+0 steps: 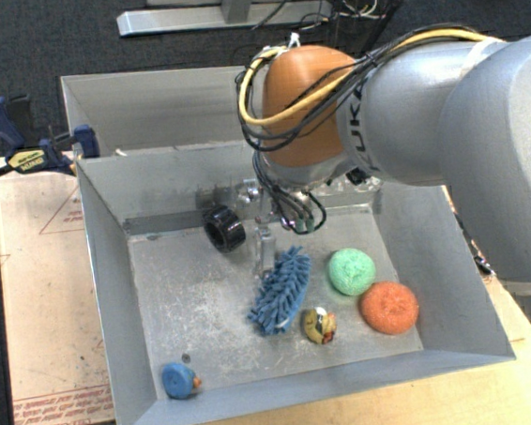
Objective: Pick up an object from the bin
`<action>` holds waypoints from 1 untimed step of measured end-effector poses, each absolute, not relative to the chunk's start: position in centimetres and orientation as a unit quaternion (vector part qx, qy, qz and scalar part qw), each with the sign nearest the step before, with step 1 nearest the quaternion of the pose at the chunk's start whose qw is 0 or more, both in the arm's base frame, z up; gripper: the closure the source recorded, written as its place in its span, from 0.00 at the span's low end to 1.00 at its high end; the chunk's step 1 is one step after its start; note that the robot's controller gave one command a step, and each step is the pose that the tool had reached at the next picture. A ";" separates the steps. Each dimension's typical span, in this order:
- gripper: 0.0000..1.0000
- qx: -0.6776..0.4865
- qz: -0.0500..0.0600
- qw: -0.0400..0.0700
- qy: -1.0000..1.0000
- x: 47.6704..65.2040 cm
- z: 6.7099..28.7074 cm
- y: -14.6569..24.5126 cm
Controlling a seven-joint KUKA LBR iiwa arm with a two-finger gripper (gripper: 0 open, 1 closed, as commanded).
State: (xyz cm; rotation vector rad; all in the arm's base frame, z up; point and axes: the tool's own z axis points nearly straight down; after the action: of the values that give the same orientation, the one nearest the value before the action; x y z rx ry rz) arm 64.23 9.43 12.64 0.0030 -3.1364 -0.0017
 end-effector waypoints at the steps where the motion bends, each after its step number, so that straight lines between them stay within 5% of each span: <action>1: 0.00 0.000 -0.001 -0.001 -1.000 64.4 13.2 9.4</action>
Offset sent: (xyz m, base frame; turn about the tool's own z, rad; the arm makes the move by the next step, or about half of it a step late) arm -0.0173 -0.0580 -0.0478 0.1521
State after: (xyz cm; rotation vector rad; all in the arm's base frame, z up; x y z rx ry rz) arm 64.37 9.41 13.16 0.0014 -3.1428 -0.0025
